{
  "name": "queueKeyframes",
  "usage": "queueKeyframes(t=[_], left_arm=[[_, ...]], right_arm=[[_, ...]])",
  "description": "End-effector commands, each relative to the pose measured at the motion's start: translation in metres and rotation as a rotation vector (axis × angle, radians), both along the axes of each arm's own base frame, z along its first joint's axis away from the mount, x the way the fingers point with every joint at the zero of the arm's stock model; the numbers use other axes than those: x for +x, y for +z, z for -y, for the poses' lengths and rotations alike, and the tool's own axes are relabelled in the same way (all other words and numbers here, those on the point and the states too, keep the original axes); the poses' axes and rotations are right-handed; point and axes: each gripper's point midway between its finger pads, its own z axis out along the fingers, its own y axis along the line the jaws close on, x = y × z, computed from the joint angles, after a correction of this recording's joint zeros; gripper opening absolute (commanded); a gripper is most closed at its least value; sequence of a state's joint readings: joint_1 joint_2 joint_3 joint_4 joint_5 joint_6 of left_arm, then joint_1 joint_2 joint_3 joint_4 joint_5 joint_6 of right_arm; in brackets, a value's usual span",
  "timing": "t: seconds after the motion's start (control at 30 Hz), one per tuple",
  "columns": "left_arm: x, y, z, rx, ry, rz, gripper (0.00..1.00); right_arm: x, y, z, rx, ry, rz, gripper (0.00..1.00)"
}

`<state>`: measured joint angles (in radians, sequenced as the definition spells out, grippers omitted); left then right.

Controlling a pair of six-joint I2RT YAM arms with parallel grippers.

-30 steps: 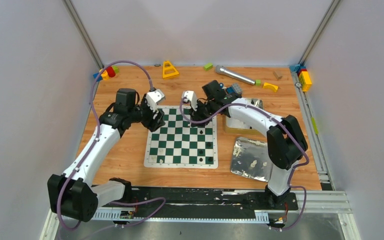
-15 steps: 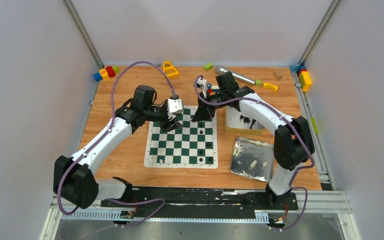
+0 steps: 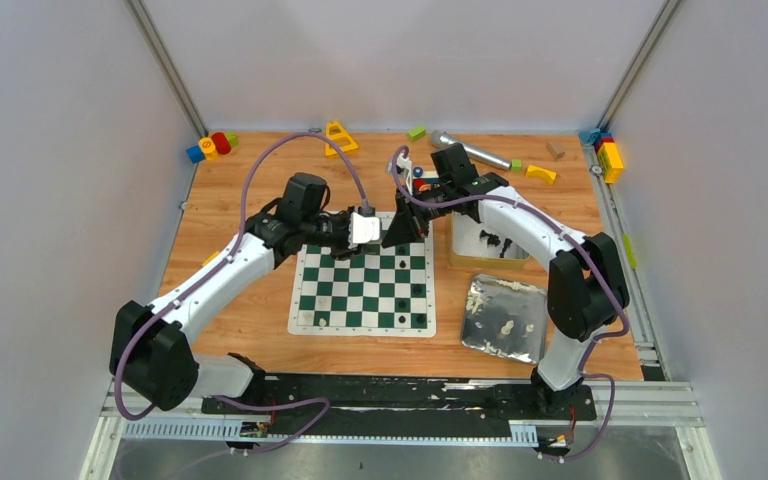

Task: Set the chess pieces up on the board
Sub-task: Place the chess piece on the chessboard.

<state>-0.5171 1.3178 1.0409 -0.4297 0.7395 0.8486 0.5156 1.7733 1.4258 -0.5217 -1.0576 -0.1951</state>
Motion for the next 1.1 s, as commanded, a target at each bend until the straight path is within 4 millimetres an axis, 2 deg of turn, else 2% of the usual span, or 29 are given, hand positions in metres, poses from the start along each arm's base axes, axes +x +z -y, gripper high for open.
queueKeyframes(t=[0.0, 0.43, 0.77, 0.83, 0.93, 1.03, 1.07], left_arm=[[0.013, 0.027, 0.008, -0.027, -0.015, 0.103, 0.48], [0.008, 0.025, 0.014, -0.013, -0.04, 0.096, 0.4], [0.002, 0.024, 0.018, -0.008, -0.062, 0.081, 0.23], [0.001, 0.023, 0.018, -0.005, -0.064, 0.079, 0.17], [-0.002, 0.022, 0.017, 0.001, -0.069, 0.071, 0.09], [-0.003, 0.021, 0.014, 0.017, -0.062, 0.067, 0.0], [-0.004, 0.02, 0.012, 0.025, -0.058, 0.062, 0.0]], right_arm=[[0.0, 0.022, -0.004, 0.063, 0.029, 0.036, 0.06], [0.001, 0.02, -0.005, 0.061, 0.028, 0.028, 0.06], [0.003, 0.018, -0.004, 0.056, 0.023, 0.028, 0.06], [0.003, 0.017, -0.004, 0.054, 0.023, 0.025, 0.07], [0.004, 0.016, -0.004, 0.051, 0.019, 0.024, 0.11], [0.005, 0.018, -0.003, 0.049, 0.011, 0.029, 0.19], [0.006, 0.019, -0.002, 0.049, 0.006, 0.033, 0.22]])
